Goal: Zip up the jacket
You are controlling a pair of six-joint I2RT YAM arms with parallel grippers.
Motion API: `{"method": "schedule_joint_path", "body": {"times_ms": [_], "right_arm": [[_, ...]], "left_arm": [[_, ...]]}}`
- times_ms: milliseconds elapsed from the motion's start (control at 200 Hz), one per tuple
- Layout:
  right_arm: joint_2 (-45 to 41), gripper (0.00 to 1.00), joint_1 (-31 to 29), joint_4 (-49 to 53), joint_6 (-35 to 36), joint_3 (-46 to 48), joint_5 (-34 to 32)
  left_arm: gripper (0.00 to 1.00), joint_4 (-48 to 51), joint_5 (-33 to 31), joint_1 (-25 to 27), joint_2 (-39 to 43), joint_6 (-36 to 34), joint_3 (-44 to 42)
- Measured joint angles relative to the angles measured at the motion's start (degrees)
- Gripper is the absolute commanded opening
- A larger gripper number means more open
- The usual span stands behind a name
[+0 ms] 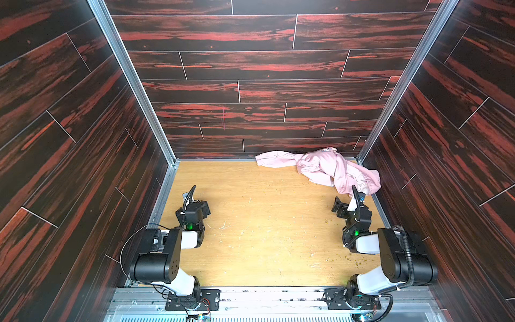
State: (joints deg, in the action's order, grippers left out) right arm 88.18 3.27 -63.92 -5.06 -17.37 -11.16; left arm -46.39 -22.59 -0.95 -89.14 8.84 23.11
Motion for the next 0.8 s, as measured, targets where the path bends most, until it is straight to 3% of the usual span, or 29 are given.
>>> {"method": "schedule_joint_path", "body": {"times_ms": [656, 802], "right_arm": [[-0.3, 0.99, 0.0, 0.9, -0.2, 0.0, -0.6], [-8.3, 0.99, 0.0, 7.9, -0.6, 0.0, -2.3]], "left_arm": [[1.0, 0.3, -0.4, 0.0, 0.7, 0.2, 0.0], [0.99, 8.5, -1.2, 0.0, 6.6, 0.5, 2.2]]}}
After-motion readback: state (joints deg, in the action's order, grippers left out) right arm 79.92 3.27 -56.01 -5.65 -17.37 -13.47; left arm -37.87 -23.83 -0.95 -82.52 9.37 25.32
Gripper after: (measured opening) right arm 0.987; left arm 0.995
